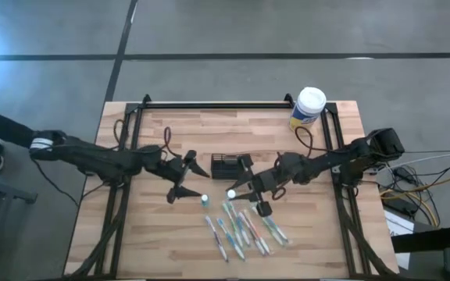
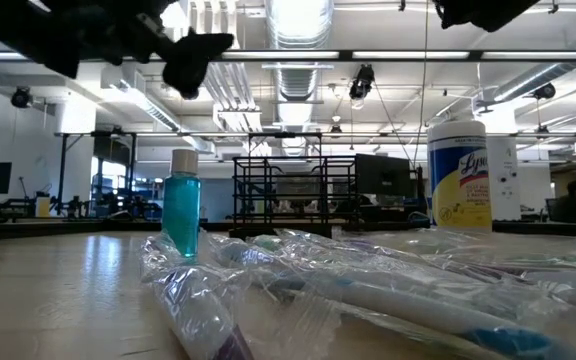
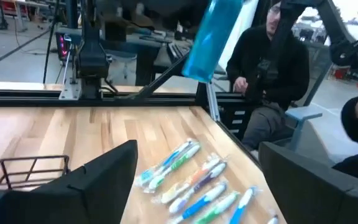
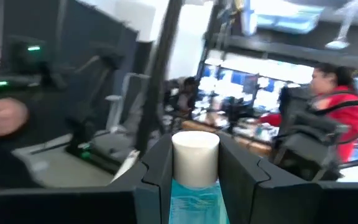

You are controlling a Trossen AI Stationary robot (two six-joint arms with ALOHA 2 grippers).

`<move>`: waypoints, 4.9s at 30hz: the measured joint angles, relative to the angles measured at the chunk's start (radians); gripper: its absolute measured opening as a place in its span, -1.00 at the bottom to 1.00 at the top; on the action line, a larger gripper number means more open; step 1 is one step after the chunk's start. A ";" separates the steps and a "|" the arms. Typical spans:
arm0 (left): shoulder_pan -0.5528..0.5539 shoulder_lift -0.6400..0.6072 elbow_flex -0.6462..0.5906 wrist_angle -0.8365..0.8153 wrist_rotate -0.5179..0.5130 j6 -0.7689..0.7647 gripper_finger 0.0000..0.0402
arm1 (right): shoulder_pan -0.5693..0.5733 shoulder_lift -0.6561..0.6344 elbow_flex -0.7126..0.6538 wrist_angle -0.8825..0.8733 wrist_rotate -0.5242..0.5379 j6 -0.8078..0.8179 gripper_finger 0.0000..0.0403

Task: Pick & Place toothbrushing station
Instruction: Put the bottom blue mouthwash bottle into the black wire organizer

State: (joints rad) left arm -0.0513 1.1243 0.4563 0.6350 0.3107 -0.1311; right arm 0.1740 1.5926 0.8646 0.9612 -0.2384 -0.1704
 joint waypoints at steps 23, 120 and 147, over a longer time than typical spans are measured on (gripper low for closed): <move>-0.006 0.242 0.235 -0.003 0.140 0.093 0.68 | -0.071 0.106 0.118 0.015 -0.260 -0.016 -0.57; 0.031 0.251 0.260 -0.051 -0.044 0.147 -0.56 | 0.110 0.106 1.096 -1.936 0.596 0.578 0.17; 0.037 0.250 0.260 -0.089 -0.073 0.155 -0.56 | -0.004 0.384 1.450 -2.312 0.426 0.614 0.12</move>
State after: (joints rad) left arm -0.0139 1.3743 0.7158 0.5462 0.2375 0.0235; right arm 0.1696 1.9770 2.3146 -1.3513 0.1875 0.4439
